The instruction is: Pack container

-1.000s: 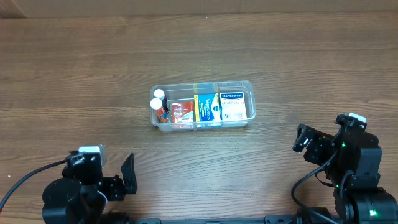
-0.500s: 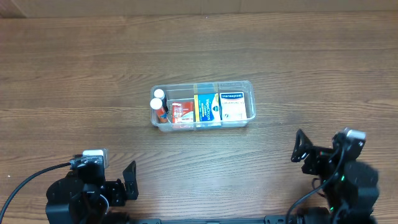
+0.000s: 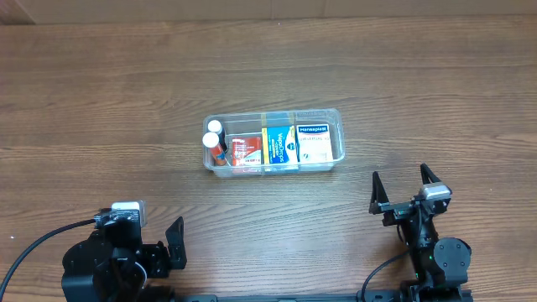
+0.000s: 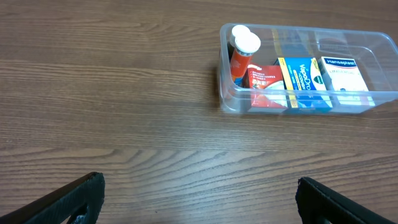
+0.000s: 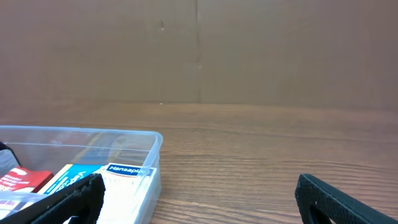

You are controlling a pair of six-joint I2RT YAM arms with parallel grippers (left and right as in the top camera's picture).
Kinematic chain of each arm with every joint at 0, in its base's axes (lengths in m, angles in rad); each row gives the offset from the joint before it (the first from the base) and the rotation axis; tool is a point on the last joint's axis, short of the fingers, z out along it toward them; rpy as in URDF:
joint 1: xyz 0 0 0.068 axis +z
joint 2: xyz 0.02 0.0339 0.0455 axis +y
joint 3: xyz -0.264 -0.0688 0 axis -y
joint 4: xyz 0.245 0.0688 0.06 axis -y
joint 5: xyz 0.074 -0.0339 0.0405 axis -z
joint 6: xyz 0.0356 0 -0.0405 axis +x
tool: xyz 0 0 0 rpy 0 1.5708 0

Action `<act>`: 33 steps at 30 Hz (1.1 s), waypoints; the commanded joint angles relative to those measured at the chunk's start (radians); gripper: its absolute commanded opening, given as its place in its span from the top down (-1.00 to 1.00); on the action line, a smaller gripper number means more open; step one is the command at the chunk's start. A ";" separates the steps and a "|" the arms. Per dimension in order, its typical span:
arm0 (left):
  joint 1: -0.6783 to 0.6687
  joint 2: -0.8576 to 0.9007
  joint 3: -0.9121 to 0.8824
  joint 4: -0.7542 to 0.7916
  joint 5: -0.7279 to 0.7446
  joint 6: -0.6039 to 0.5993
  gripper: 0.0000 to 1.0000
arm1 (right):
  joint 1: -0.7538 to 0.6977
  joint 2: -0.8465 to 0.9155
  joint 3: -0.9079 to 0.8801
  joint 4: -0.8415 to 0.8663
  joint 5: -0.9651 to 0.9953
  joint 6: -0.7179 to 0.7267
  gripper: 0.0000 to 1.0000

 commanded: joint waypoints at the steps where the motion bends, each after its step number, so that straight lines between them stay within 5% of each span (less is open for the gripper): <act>1: -0.002 -0.006 -0.002 0.002 0.006 -0.003 -1.00 | 0.007 -0.012 -0.010 0.006 0.011 -0.013 -1.00; 29: -0.002 -0.008 -0.009 0.006 -0.004 0.008 -1.00 | 0.007 -0.012 -0.010 0.007 0.011 -0.013 -1.00; 33: -0.014 -0.095 -0.187 0.173 -0.008 0.016 -1.00 | 0.007 -0.012 -0.010 0.006 0.011 -0.013 -1.00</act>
